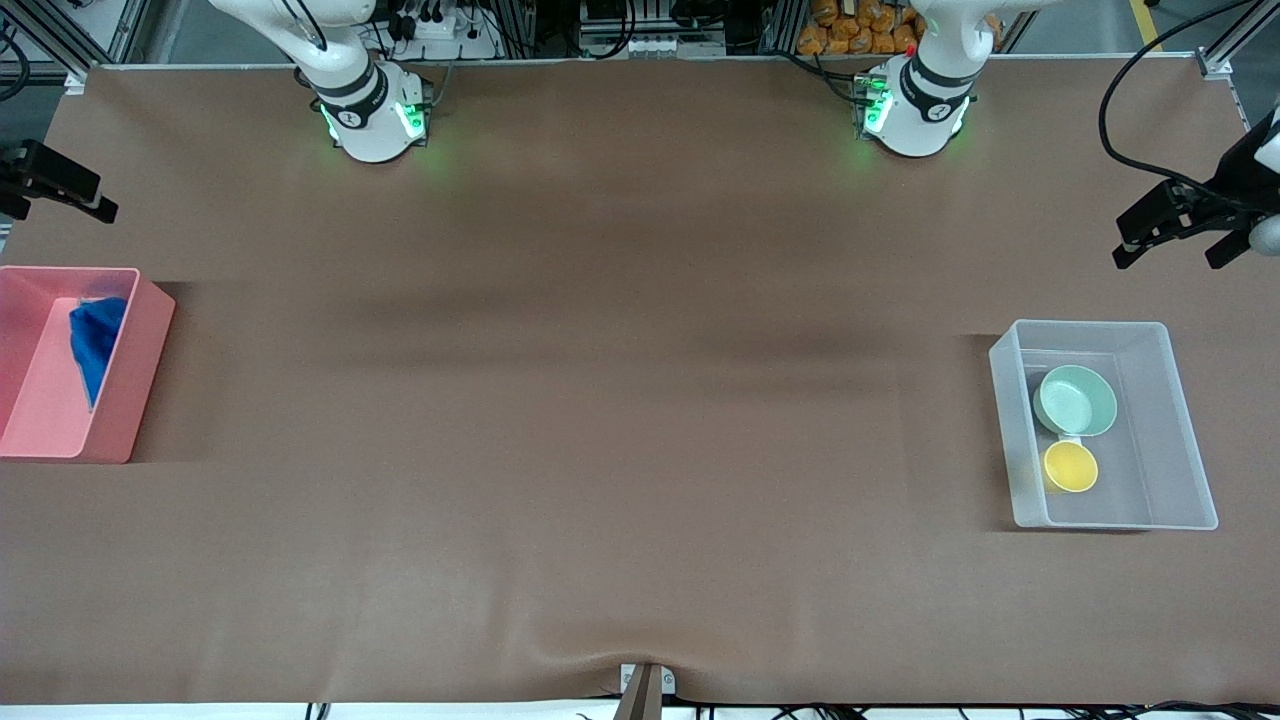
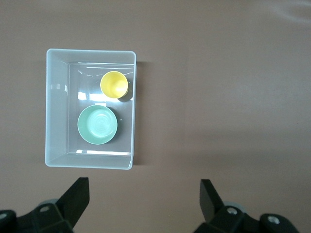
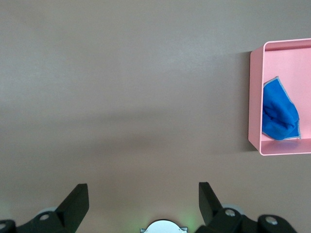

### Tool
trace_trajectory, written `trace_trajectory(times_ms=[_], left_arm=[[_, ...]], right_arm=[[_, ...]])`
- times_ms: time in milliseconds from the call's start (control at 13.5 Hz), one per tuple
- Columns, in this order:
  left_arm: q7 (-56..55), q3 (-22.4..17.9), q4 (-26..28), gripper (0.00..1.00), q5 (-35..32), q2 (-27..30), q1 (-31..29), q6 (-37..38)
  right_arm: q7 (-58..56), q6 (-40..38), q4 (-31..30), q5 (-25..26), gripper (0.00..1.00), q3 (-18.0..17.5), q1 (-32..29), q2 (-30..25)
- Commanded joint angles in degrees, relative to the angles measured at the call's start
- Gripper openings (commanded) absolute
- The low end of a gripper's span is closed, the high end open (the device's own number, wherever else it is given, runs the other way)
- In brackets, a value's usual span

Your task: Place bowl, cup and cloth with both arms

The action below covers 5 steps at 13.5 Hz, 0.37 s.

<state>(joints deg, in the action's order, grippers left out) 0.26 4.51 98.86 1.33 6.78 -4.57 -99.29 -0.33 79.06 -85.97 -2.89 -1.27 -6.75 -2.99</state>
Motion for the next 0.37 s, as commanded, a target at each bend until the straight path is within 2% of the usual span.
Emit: trace_trajectory(times_ms=[0,296], left_arm=[[0.8,0.0,-2.8,1.00,0.3,-2.1,0.2,1.1],[0.3,0.1,-2.9,1.00,0.5,-1.9,0.2,1.2]], right_arm=[[1.0,0.7,-1.7,0.1,1.00,-0.5,-0.6,-1.9],[1.0,0.7,-1.7,0.4,1.00,-0.5,-0.6,-1.9]])
